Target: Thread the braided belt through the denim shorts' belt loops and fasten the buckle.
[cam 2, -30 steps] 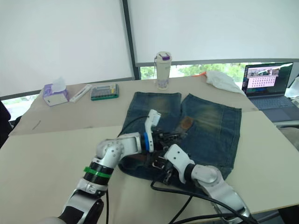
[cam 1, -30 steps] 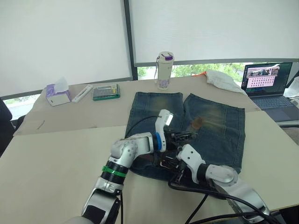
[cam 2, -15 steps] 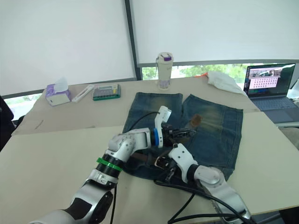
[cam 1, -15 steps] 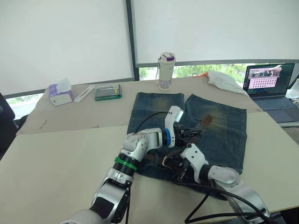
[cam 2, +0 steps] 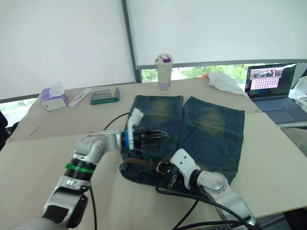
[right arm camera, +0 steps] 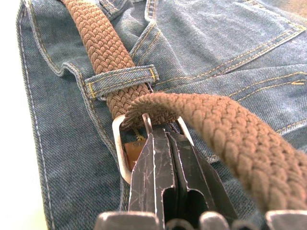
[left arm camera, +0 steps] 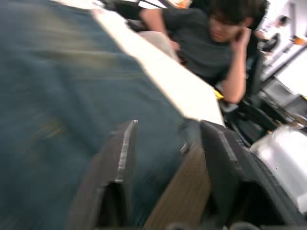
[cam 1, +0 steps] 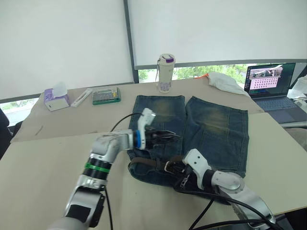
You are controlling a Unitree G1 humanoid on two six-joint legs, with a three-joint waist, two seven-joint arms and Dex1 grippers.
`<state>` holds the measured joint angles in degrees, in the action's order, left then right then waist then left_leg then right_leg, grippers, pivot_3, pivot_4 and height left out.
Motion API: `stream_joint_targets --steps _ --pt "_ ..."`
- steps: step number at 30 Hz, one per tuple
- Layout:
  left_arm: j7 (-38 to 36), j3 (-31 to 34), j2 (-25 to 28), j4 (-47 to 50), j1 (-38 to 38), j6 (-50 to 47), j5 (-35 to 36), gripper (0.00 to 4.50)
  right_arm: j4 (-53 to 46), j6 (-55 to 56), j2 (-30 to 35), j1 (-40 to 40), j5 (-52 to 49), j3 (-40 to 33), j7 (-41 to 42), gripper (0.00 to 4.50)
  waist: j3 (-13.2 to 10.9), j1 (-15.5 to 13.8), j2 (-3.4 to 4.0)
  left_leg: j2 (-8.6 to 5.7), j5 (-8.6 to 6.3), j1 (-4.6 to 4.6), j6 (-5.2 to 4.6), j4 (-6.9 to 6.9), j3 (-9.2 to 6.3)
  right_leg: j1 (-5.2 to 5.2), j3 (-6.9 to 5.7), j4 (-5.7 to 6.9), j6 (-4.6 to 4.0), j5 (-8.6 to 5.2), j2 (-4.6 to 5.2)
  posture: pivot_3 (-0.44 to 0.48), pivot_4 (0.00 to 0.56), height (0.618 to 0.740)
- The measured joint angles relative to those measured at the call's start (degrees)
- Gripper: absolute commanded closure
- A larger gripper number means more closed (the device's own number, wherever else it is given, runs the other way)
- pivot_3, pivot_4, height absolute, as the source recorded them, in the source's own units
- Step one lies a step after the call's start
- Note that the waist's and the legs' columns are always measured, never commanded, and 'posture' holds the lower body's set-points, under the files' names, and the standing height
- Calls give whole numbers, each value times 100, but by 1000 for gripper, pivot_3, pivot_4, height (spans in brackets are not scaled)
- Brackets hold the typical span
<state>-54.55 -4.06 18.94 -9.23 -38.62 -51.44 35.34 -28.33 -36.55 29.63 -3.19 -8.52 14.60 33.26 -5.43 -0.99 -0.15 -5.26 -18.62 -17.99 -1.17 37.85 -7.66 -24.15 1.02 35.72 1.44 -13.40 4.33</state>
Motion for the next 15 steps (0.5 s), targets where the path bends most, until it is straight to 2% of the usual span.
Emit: stream_joint_targets --steps 2,3,11,15 --pt "-140 20 203 115 246 -28 51 4356 -3 31 11 7 2 -11 0 4500 1 -8 -1 -5 -1 1 -3 0 -1 1 0 -1 0 0 0 0 150 740" --pt "-180 3 239 182 346 -22 51 4435 -6 36 11 12 1 -14 0 4500 1 -10 -1 -4 -2 1 -3 0 -1 1 1 -2 0 0 2 0 150 740" --pt "-225 -763 -208 245 612 198 -256 4435 -78 35 15 87 -7 -31 0 4500 2 10 0 0 -2 -2 -3 -1 0 1 15 -1 0 0 6 0 150 740" --pt "-509 -1484 -161 -60 650 818 -834 4435 -224 -22 120 232 -27 -84 0 4500 7 -28 5 -2 -3 -1 -5 -1 0 6 18 -4 0 0 6 0 150 740"
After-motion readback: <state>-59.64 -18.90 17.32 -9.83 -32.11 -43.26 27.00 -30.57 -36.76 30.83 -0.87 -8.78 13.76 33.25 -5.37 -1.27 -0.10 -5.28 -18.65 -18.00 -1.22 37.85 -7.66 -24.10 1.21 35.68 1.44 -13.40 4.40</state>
